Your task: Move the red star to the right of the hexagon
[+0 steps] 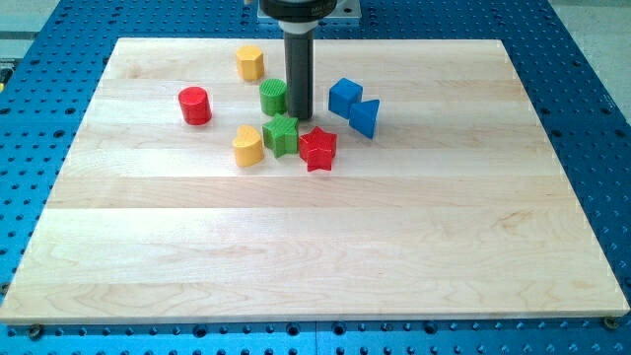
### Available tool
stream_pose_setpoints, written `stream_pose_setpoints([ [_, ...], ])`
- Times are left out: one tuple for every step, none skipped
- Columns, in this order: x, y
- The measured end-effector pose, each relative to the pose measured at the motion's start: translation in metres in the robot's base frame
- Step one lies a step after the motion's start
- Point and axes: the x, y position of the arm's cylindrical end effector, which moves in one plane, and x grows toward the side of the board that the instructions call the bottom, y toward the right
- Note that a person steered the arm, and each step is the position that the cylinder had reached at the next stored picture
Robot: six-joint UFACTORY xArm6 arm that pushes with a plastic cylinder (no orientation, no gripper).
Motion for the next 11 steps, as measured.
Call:
stream_pose_setpoints([
  [0.023, 0.010],
  [0.062, 0.064],
  [0.118, 0.046],
  [0.105, 0.003],
  [0.091, 0.001],
  [0.125, -0.014],
  [0.088, -0.037],
  [0.022, -0.020],
  [0.015, -0.006],
  [0.068, -0.014],
  [0.046, 0.032],
])
